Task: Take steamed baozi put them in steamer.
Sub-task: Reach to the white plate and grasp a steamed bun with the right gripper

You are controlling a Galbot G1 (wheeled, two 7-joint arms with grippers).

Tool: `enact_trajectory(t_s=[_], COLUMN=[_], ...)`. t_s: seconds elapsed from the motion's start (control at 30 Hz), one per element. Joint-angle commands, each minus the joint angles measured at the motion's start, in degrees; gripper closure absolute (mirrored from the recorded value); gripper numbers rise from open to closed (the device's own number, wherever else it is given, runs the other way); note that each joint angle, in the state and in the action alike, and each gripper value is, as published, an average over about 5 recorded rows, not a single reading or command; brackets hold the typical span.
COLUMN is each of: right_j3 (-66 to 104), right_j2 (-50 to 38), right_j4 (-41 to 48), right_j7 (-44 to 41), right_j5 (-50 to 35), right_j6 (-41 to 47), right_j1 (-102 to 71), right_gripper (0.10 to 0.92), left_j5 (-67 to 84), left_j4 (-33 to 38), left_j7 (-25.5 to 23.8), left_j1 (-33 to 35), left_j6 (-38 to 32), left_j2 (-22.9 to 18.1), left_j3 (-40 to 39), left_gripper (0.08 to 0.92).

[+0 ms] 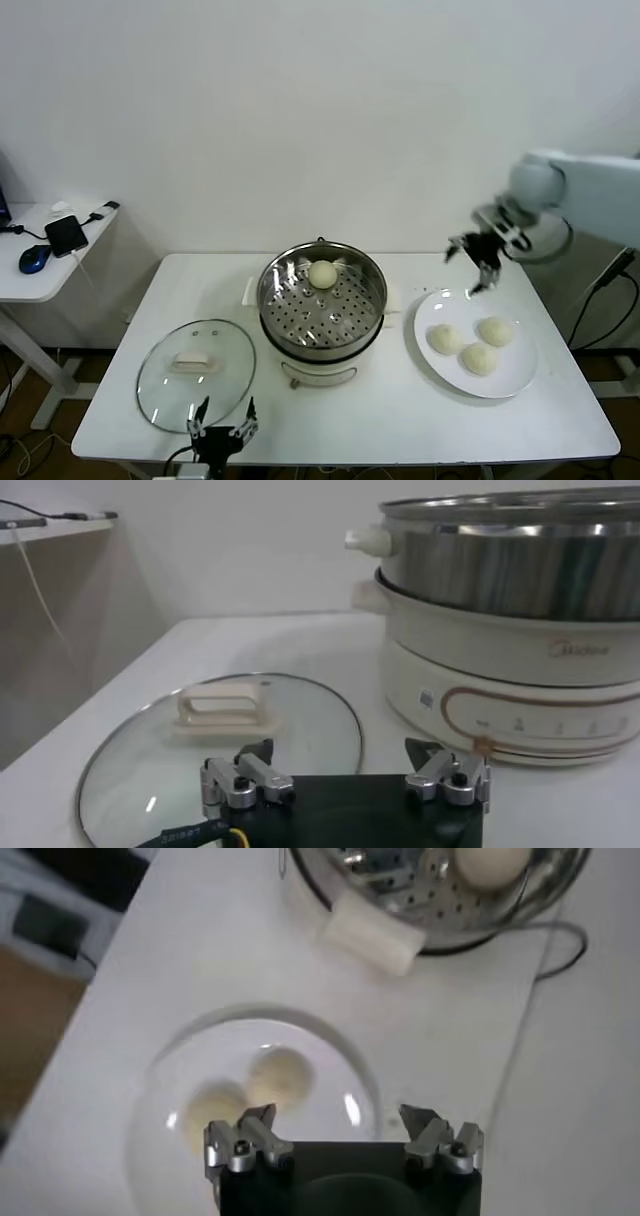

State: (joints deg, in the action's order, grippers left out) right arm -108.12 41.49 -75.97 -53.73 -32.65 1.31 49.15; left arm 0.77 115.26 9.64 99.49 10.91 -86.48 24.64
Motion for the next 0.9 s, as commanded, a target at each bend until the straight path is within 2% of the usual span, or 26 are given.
enact_trajectory(t_s=[0.03,0.3,0.9], right_j3=[7.45,18.19,24.13], right_j2=[-6.9,-0.17,4.54], right_j4=[-1.73,6.94,12.25], right_j7=[5.99,7.88,9.06], right_j5=[0.6,3.01,7.49], right_j6=[14.54,15.47,15.26], right_j1=[-15.37,-26.2,-33.19], right_gripper=[0.203,0.203,0.221], left_j5=[0.66,0.95,0.86], left_j4=[0.08,0.1,-0.26], left_j7=[-0.06,-0.05,0.06], left_j1=[-0.25,0.15,0.19], left_j6=[0.03,-0.09,-0.48], left_j2=[0.06,-0.06,-0.3], left_j3=[0.77,1.62,1.88], left_gripper=[0.177,0.177,0.177])
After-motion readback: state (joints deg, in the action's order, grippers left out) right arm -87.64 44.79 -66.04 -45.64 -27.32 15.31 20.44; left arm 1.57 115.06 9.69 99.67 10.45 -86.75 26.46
